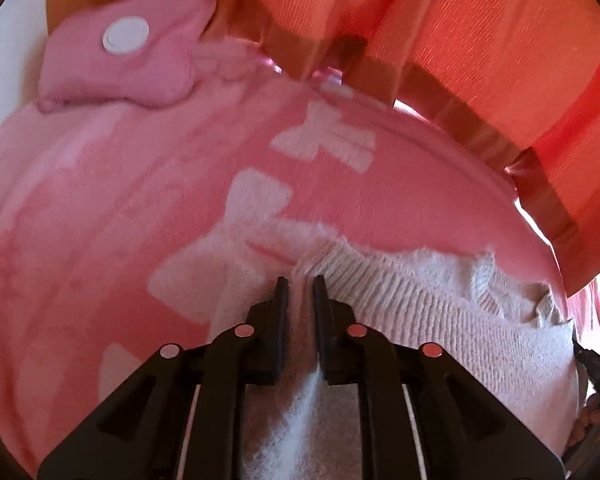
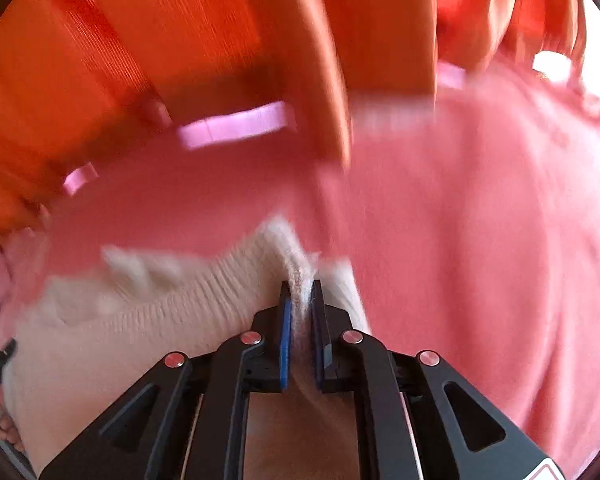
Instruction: Fold small clothes
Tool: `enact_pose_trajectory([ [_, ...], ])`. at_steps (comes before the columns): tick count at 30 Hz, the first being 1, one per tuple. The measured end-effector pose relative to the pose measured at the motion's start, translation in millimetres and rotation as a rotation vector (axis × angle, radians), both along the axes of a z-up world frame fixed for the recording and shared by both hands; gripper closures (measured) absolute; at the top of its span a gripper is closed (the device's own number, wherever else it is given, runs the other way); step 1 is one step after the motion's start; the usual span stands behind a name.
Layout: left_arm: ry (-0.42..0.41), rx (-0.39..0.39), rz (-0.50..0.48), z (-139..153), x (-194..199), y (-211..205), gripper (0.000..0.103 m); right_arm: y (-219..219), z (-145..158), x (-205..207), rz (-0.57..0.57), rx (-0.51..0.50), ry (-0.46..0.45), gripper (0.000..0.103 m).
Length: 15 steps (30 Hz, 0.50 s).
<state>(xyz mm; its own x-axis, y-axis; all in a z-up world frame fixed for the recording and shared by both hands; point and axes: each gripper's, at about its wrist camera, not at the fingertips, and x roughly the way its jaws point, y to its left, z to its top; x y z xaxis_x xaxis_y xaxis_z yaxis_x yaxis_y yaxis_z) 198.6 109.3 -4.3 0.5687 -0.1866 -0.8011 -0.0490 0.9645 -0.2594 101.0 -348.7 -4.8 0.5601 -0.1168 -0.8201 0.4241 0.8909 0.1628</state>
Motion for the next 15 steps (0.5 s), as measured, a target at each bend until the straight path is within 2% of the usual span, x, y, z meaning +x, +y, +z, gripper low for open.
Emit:
enact_pose_trajectory([
  [1,-0.008,0.004,0.005,4,-2,1,0.086,3,11,-1,-0.001,-0.023,0.001,0.092],
  [3,-0.023,-0.011,0.018,19,-10,3,0.074,18,38,-14,-0.021,-0.074,-0.068,0.086],
  [4,-0.029,-0.022,0.025,24,-12,5,0.06,26,49,-19,-0.01,-0.089,-0.095,0.085],
  [5,-0.043,-0.037,0.033,31,-19,8,0.046,41,63,-27,0.033,-0.093,-0.137,0.085],
  [8,-0.088,-0.052,0.024,52,-53,15,0.028,95,79,-45,0.218,-0.031,-0.172,0.085],
  [12,-0.12,-0.064,0.047,63,-98,29,0.018,171,70,-55,0.433,0.056,-0.1,0.085],
  [15,-0.093,-0.074,0.087,51,-120,43,0.016,214,55,-62,0.53,0.002,-0.049,0.085],
])
